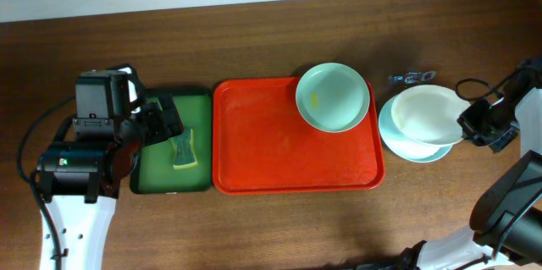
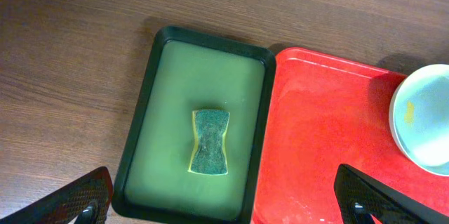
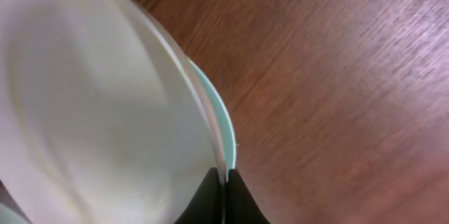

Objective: Clean dirty plates on tray and stack at the side
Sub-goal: 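Carry the cream plate right and stack it on the light blue plate, then drag the pale green plate left to the tray center with the right gripper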

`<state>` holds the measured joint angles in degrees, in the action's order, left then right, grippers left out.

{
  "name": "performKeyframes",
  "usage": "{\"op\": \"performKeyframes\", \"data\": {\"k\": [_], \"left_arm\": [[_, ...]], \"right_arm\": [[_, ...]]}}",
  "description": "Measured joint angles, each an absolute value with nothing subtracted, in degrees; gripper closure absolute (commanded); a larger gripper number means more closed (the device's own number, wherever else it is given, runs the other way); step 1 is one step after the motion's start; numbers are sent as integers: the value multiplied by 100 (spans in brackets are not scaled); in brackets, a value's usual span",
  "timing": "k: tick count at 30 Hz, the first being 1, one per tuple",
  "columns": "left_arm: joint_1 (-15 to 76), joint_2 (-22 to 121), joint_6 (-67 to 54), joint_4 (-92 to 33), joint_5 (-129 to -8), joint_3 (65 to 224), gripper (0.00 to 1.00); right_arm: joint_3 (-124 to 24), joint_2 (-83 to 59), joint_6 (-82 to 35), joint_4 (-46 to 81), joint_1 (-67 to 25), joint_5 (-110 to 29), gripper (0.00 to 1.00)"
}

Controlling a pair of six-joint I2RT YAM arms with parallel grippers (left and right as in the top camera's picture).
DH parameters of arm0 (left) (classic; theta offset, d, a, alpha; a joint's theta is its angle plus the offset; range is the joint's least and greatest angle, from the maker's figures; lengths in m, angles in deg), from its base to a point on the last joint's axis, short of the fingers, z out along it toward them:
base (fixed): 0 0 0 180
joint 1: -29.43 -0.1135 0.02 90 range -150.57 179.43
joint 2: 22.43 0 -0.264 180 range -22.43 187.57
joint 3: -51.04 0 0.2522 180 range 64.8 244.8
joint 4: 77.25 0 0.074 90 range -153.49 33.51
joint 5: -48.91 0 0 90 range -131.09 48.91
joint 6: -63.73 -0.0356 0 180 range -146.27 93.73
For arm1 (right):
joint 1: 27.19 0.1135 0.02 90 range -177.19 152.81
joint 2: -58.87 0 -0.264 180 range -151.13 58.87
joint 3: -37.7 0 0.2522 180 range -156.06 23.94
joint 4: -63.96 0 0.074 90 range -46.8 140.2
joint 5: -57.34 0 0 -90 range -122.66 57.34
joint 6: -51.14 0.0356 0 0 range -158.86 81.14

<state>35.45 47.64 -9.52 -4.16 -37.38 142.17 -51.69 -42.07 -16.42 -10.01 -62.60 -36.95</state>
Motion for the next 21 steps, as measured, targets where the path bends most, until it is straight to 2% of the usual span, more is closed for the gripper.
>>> {"op": "performKeyframes", "data": {"k": [4,5,8,9,10,15,19,21], "left_arm": [[3545,4764,-952,-416,-3738,14217,1],[3545,4764,-952,-416,-3738,14217,1],[3545,4764,-952,-416,-3738,14217,1],[3545,4764,-952,-416,-3738,14217,1],[3545,4764,-952,-414,-3738,14217,1],[3545,4764,-952,-412,-3738,14217,1],[3545,4764,-952,-418,-3738,14217,1],[3545,4764,-952,-416,-3738,14217,1]], "right_arm": [[-4662,-4210,-1636,-918,-6260,-3641,96],[-4570,-4210,-1636,-900,-6260,-3665,91],[-4553,-4210,-1636,-898,-6151,-3680,62],[-4551,-4212,-1706,-898,-6038,-3676,47],[-4546,-4210,-1774,-896,-5773,-3702,37],[-4531,-4212,-2189,-638,-4925,-3700,36],[-4509,-4210,-2855,230,-3524,-3682,43],[-4507,-4212,-2925,577,-2787,-3693,43]]}}
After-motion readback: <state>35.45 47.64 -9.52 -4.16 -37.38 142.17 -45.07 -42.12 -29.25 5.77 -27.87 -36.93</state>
